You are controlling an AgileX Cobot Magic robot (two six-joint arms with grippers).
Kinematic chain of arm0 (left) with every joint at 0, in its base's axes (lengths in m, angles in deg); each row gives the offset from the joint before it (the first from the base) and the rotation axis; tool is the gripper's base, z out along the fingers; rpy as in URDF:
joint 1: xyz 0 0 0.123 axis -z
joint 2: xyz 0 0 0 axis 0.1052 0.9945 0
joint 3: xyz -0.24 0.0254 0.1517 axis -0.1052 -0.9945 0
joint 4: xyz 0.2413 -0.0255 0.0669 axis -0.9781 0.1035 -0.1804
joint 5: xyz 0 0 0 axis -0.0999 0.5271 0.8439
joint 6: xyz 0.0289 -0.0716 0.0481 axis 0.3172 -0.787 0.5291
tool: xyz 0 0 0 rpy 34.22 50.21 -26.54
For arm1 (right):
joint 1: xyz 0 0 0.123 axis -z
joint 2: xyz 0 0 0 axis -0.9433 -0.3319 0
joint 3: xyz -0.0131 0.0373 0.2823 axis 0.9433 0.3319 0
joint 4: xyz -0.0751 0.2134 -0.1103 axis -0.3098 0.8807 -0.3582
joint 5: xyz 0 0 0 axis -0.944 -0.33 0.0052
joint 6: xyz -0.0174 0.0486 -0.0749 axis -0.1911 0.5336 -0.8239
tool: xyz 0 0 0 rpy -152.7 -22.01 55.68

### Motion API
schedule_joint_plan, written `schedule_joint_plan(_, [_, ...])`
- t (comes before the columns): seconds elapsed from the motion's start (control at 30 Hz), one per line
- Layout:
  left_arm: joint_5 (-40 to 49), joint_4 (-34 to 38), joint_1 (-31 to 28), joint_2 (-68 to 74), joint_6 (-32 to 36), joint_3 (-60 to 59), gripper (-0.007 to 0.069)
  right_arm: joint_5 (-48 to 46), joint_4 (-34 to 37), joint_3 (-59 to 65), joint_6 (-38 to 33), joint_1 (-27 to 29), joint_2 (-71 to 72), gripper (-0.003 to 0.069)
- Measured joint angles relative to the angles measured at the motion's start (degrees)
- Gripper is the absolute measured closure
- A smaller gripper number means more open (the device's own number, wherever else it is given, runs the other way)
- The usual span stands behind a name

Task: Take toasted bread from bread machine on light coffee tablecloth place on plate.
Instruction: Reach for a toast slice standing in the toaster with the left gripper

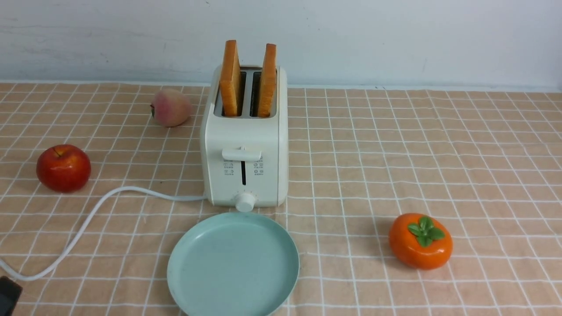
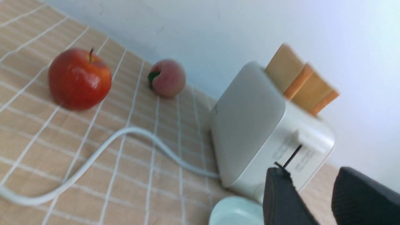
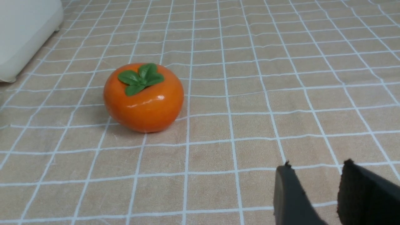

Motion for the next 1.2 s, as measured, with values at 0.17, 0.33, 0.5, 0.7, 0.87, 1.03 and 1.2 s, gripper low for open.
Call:
schedule_joint_plan(0.17, [-3.74,4.15,0.0,0.0,0.0,0.0,0.0385,5.81,10.63,0.44,4.25,0.0,0.0,0.0418])
schedule_joint_plan(0.33, [-10.83,6.31,0.0,0.0,-0.12,0.0,0.0455,15.24,25.03,0.44,7.71,0.0,0.0,0.0418])
schedule_joint_plan(0.5, [-15.79,6.36,0.0,0.0,0.05,5.67,0.0638,20.23,34.7,0.44,7.82,0.0,0.0,0.0418])
schedule_joint_plan(0.7, [9.16,2.89,0.0,9.5,2.67,29.14,0.0638,21.72,43.56,-2.07,12.15,0.0,0.0,0.0428])
schedule_joint_plan(0.87, [42.39,-2.46,0.0,30.46,5.79,49.82,0.0638,11.29,39.1,-17.94,7.53,0.0,-2.93,0.0504])
schedule_joint_plan(1.03, [54.81,-2.65,0.0,53.97,11.07,57.97,0.0638,-12.68,28.75,-40.92,-2.64,0.0,-21.33,0.0652])
schedule_joint_plan(1.2, [55.81,3.28,0.65,71.17,19.25,62.17,0.0638,-41.08,23.42,-54.86,-5.96,0.0,-39.65,0.0676])
